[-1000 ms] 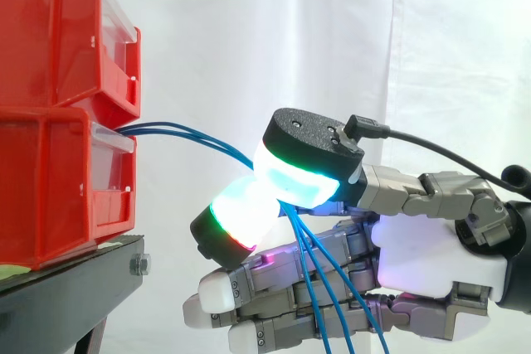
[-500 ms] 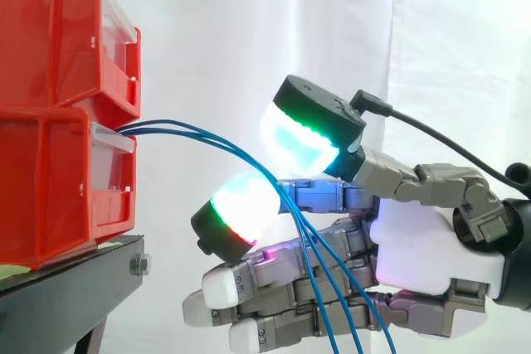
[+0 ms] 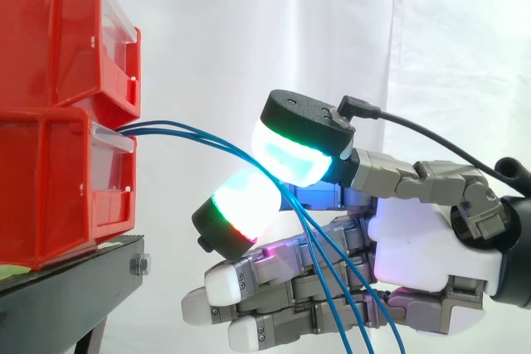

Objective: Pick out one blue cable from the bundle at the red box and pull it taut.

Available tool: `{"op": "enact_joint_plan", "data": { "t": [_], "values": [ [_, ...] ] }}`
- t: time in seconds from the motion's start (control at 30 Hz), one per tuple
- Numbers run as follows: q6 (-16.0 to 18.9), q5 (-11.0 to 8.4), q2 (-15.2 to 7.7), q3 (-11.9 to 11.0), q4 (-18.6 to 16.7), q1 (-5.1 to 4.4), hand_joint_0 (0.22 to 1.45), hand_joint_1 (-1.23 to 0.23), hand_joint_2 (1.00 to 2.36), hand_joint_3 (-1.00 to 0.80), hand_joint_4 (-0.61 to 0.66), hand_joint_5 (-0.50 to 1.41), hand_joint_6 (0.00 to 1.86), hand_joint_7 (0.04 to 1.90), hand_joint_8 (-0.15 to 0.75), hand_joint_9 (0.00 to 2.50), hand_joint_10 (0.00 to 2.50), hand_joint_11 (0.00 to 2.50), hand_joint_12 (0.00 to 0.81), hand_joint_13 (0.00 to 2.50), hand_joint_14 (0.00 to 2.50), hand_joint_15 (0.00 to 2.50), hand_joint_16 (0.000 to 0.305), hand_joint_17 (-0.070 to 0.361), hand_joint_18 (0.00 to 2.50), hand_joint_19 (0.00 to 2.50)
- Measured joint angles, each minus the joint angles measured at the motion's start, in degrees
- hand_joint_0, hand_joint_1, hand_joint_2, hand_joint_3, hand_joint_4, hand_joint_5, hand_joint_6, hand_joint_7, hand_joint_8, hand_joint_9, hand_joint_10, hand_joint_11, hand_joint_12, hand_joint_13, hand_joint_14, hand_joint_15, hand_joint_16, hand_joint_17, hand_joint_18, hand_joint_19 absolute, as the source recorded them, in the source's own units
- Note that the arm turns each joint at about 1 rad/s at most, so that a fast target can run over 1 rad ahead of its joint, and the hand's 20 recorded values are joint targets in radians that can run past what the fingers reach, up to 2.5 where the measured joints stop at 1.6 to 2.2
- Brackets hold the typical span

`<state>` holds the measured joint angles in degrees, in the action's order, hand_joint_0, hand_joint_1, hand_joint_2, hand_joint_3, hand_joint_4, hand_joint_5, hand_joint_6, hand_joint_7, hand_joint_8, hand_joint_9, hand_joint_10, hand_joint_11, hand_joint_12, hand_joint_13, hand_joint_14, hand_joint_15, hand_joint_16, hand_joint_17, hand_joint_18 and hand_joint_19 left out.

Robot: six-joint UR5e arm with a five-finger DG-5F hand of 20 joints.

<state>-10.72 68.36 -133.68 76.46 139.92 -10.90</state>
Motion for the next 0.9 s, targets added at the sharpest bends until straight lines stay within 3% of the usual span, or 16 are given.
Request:
{"op": "enact_joint_plan", "data": {
  "t": [0.2, 0.5, 0.9],
  "values": [
    [0.1, 0.10, 0.0, -0.3, 0.3, 0.13, 0.57, -0.61, 1.03, -0.15, 0.16, -0.18, 0.85, 1.16, 0.300, 0.77, 0.01, 0.39, 0.314, 0.55, 0.00, 0.12, 0.044, 0.099, 0.44, 0.41],
    [1.3, 1.84, 0.0, -2.4, 4.8, 1.02, 0.58, -0.65, 1.03, -0.16, 0.14, -0.19, 0.87, 1.12, 0.299, 0.76, 0.02, 0.42, 0.315, 0.55, 0.00, 0.11, 0.045, 0.102, 0.46, 0.42],
    [1.4, 1.95, 0.0, -2.5, 5.0, 1.30, 0.61, -0.76, 1.02, -0.27, 0.11, -0.21, 0.88, 1.09, 0.291, 0.73, 0.02, 0.44, 0.310, 0.57, 0.00, 0.12, 0.046, 0.103, 0.52, 0.41]
  ]
}}
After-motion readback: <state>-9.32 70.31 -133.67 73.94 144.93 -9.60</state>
